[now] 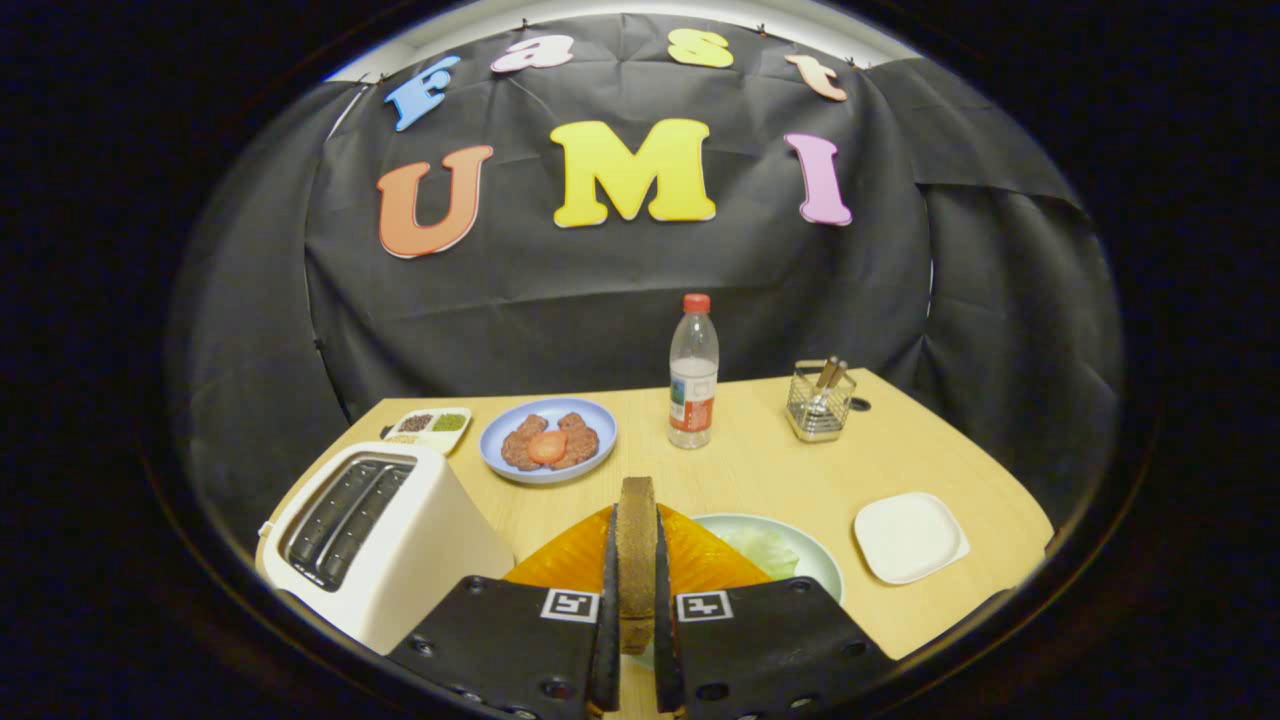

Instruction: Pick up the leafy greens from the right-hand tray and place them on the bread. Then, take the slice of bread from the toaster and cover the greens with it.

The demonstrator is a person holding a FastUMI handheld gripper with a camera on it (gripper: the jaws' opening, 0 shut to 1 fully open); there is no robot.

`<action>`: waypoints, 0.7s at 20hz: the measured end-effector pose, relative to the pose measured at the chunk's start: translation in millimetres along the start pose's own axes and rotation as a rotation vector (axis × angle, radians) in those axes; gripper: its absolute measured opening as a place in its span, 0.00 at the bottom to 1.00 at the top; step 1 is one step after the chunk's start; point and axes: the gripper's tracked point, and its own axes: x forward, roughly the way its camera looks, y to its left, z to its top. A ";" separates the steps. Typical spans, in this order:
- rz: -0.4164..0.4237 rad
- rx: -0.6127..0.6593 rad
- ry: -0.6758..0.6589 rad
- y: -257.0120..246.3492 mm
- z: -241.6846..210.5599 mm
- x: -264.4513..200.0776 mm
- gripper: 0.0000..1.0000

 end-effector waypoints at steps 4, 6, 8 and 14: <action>0.024 0.067 0.057 -20.4 -14.8 22.3 0.14; 0.056 0.122 0.061 -30.2 -17.0 24.1 0.14; 0.106 0.184 0.072 -34.9 -18.0 23.2 0.13; 0.231 0.346 0.068 -51.0 -8.2 21.1 0.14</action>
